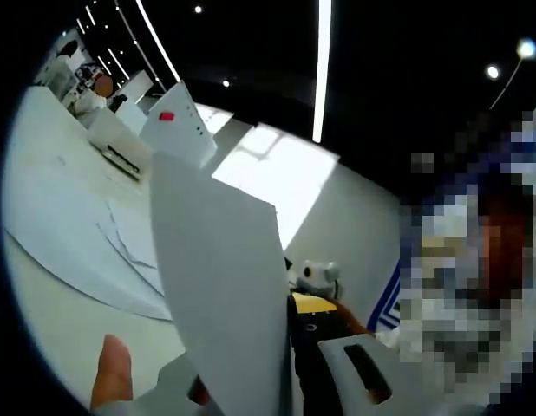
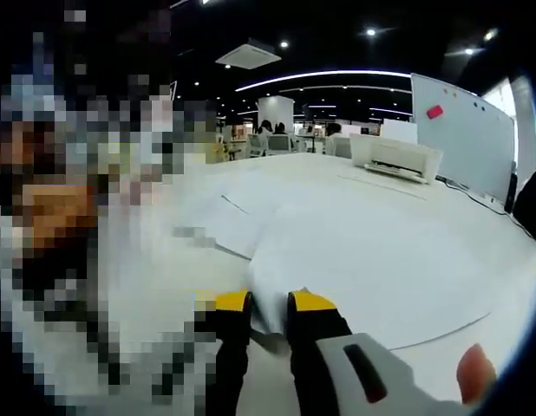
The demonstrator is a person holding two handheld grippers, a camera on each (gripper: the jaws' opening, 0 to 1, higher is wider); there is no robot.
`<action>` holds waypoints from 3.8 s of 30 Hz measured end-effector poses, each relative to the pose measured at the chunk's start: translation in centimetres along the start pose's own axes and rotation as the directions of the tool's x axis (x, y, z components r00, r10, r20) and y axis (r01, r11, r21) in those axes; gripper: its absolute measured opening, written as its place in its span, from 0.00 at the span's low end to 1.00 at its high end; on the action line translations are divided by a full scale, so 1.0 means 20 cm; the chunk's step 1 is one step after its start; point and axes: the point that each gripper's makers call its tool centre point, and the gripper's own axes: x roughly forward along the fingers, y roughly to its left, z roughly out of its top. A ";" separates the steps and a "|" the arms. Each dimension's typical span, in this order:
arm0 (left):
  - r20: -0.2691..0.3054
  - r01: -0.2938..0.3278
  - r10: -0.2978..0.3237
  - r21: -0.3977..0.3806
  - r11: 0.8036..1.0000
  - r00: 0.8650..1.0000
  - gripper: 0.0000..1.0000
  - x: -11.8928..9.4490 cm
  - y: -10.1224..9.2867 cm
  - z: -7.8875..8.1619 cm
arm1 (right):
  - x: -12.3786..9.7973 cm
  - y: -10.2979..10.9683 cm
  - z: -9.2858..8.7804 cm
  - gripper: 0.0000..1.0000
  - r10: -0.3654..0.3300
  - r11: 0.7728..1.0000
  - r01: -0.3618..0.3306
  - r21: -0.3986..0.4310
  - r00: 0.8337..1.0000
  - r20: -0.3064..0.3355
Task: Organize the stack of printing papers by aligning and flattening the scattered papers on the table
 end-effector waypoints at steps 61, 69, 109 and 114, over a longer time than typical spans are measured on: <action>0.015 -0.007 0.007 -0.004 1.000 1.000 0.06 0.00 0.00 0.01 | 0.02 0.24 0.08 0.05 0.141 0.990 -0.141 -0.003 0.990 0.019; 0.019 -0.008 0.009 -0.006 1.000 1.000 0.06 0.00 0.00 0.01 | 0.00 0.32 0.07 0.11 0.194 0.981 -0.193 -0.013 0.981 0.023; 0.024 -0.008 0.008 -0.002 1.000 1.000 0.06 0.00 0.00 0.01 | 0.02 0.15 0.00 0.10 0.173 0.983 -0.170 -0.074 0.985 0.025; 0.024 -0.009 0.009 0.000 1.000 1.000 0.06 0.00 0.00 0.01 | 0.03 0.17 0.02 0.01 0.167 0.972 -0.160 -0.175 0.986 0.026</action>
